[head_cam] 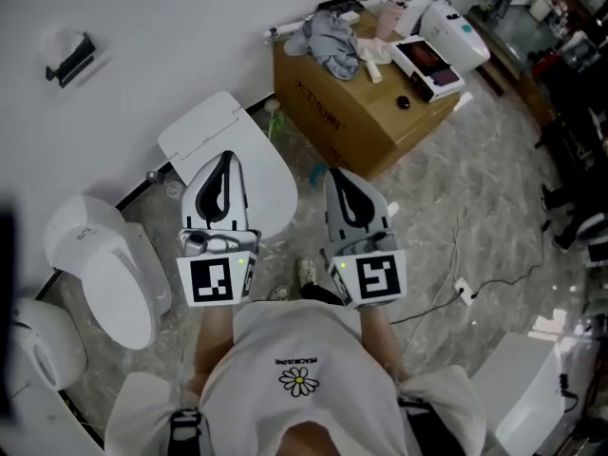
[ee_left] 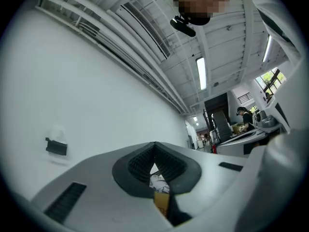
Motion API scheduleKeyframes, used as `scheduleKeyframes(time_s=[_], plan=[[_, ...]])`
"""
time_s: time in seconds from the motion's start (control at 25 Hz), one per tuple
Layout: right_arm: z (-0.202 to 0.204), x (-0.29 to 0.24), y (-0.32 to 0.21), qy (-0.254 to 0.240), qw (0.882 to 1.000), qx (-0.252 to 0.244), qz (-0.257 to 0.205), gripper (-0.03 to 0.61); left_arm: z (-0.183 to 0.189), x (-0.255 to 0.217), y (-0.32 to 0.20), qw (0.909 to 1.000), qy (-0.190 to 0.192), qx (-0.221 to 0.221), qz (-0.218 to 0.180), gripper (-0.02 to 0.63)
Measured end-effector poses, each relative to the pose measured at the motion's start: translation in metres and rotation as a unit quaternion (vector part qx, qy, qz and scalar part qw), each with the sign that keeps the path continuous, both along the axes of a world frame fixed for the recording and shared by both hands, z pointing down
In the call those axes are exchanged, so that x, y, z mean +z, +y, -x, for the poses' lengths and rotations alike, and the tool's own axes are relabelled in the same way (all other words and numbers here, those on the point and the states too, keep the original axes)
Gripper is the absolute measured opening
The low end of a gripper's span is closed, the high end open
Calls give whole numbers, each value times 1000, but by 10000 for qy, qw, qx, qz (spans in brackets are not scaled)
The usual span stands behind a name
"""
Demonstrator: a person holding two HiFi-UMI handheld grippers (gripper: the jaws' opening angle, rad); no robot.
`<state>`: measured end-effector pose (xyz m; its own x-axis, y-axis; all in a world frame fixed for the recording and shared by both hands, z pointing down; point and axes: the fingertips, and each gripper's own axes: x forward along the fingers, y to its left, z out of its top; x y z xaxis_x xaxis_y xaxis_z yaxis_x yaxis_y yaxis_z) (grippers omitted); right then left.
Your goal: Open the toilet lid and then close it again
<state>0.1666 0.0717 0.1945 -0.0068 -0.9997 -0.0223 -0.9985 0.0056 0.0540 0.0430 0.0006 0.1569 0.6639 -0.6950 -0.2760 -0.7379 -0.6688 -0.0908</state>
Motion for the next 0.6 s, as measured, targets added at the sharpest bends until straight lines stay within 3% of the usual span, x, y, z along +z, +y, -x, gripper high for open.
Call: scheduleKeyframes(time_s=[0.28,0.44,0.6], plan=[[-23,2,-43,-73,9975,-696,118,31,-13,5,-22,9973,13,-717,177,25],[-22,5,-57,-66,9967,-801,135,31,-10,12,-31,9952,-20,-908,375,25],[-18,9,-70,-57,9958,-910,85,31,3,8,-43,9918,35,-1247,269,26]])
